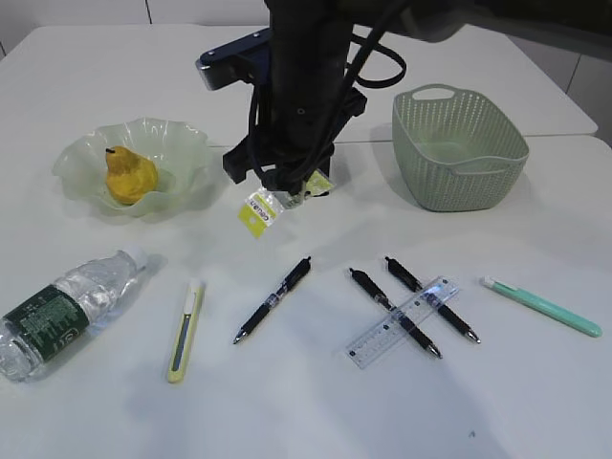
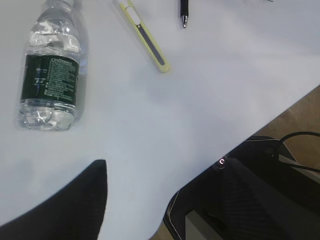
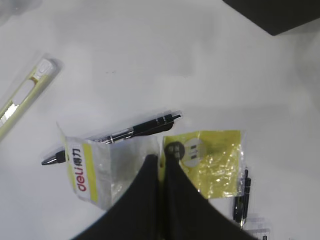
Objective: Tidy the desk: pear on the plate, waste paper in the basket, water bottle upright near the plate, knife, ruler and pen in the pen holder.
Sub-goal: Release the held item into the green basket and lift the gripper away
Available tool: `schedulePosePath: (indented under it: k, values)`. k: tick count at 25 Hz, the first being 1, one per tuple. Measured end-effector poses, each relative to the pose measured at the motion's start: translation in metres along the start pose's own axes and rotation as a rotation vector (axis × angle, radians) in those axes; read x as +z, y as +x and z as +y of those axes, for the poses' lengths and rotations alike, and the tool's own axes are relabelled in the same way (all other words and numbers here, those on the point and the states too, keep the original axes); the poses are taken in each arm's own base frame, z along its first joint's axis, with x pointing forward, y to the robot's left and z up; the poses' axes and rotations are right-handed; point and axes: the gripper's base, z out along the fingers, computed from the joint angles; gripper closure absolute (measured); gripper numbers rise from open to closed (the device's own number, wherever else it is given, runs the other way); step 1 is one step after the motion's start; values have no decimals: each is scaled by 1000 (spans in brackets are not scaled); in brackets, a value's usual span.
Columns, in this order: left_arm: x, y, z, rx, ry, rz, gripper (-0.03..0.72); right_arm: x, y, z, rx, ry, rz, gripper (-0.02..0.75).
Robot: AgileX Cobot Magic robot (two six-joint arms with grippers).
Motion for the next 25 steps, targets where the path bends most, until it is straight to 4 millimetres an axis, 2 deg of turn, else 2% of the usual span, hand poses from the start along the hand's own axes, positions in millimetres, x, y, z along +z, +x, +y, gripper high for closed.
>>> schedulePosePath:
  k: [2,7,18,20,21,25]
  values:
    - [0,0,0,0,0,0,185,0,0,0,-9,0,2,723]
    - [0,0,0,0,0,0,186,1,1,-14,21,-15,5,723]
    - [0,0,0,0,0,0,188,3,11,-83,123,10,13,723]
    - [0,0,0,0,0,0,188,3,11,-83,123,10,13,723]
    - [0,0,0,0,0,0,188,-9,16,-104,159,27,-8,723]
    - [0,0,0,0,0,0,188,-15,18,-110,168,34,-19,723]
